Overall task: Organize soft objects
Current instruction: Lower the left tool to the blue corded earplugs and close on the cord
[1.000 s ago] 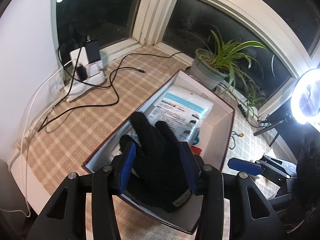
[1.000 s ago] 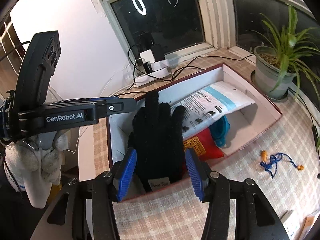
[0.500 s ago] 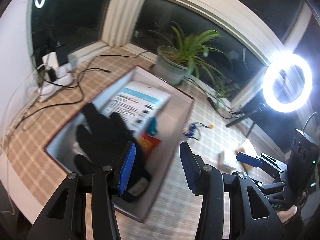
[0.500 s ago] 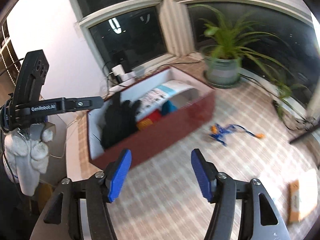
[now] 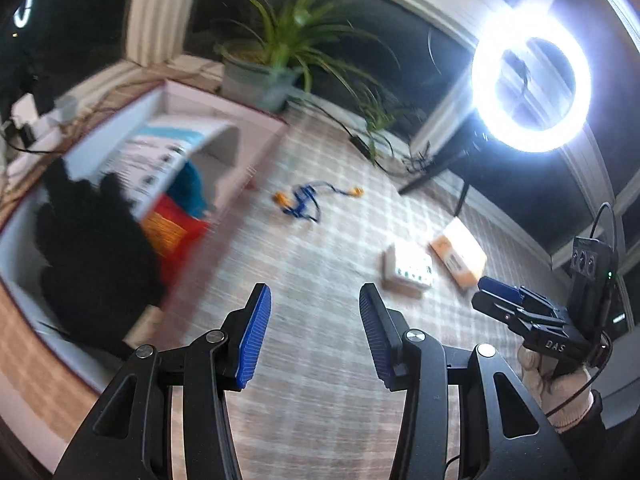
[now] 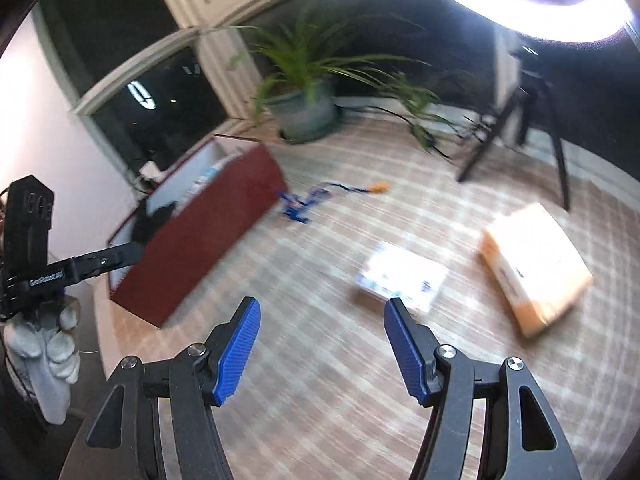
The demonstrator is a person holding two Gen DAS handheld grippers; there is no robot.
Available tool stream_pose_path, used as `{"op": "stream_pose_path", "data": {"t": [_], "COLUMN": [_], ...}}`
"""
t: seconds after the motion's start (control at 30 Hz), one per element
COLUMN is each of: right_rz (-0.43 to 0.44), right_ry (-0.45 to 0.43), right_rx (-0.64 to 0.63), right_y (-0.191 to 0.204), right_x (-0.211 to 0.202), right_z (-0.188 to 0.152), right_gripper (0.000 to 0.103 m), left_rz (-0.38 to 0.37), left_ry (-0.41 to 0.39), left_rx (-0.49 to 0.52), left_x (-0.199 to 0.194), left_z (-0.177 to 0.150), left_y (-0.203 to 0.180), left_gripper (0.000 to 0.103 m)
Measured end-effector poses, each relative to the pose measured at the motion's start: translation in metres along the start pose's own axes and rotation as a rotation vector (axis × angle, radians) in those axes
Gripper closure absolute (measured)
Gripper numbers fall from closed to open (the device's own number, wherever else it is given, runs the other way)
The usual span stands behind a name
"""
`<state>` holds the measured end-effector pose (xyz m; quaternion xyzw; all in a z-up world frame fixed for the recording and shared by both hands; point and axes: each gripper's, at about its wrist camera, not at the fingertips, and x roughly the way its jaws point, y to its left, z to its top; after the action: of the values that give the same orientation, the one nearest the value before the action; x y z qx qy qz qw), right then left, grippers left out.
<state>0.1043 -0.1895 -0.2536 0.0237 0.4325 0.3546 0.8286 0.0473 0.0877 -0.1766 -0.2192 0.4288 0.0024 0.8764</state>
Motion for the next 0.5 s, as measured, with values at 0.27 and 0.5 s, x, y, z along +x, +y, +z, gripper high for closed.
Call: {"op": "stream_pose_path", "data": {"t": [0.27, 0.5], "right_rz": [-0.099, -0.111], "right_ry": [-0.001, -0.02], "right_rx": [-0.073, -0.184], "right_y": [-0.025, -0.031], "right_x": [0.018, 0.041], "right_z": [-0.013, -0.003], "right_gripper": [0.034, 0.027], "left_rz": [0.028, 0.066], "left_ry": [-0.008, -0.028], "left_rx": [0.029, 0.04], "left_x": [0.048, 0.084], "left_z": [-0.008, 0.002], "left_y": [-0.025, -0.029], "left_gripper": [0.05, 0.049]}}
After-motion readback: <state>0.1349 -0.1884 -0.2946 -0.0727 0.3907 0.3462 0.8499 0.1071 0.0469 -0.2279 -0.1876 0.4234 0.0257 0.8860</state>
